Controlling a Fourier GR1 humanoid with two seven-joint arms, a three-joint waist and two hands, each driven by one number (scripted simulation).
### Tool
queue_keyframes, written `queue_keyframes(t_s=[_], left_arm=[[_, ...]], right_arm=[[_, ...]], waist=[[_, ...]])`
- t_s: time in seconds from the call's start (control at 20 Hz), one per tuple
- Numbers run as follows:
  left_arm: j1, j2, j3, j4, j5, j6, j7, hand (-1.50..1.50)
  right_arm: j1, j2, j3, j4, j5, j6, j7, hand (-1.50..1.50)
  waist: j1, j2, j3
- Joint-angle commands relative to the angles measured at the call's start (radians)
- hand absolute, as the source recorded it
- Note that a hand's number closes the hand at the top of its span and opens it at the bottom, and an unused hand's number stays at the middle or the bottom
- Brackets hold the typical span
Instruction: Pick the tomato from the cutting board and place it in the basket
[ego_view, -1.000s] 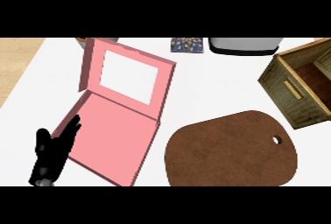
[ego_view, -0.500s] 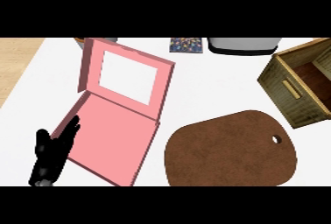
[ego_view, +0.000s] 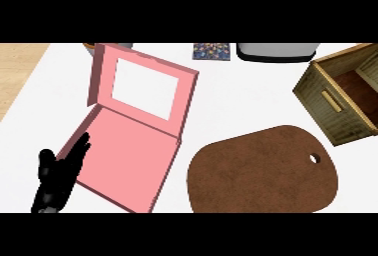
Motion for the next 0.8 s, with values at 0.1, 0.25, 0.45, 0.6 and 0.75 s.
queue_keyframes(t_s=[0.1, 0.25, 0.45, 0.6, 0.75], left_arm=[[0.038, -0.022, -0.014, 0.04, 0.01, -0.015, 0.031, 0.0], [0.019, -0.03, -0.005, 0.073, 0.013, -0.019, 0.007, 0.0], [-0.024, -0.023, 0.004, 0.112, 0.01, -0.026, 0.005, 0.0], [0.018, -0.035, -0.013, 0.105, -0.002, -0.03, -0.01, 0.0], [-0.001, -0.034, -0.01, 0.081, -0.005, -0.021, 0.003, 0.0]], right_arm=[[-0.019, -0.027, 0.058, 0.161, 0.165, -0.002, -0.225, -1.5], [-0.051, -0.025, 0.052, 0.227, 0.199, -0.012, -0.296, -1.5], [-0.132, -0.055, 0.021, 0.375, 0.216, 0.014, -0.384, -1.5], [-0.196, -0.076, -0.018, 0.427, 0.184, 0.052, -0.336, -1.5], [-0.232, -0.113, -0.065, 0.525, 0.168, 0.067, -0.357, -1.5]], waist=[[0.011, 0.014, -0.01], [-0.003, 0.009, -0.011], [0.002, 0.013, -0.01], [0.003, 0.01, -0.011], [0.008, 0.015, -0.01]])
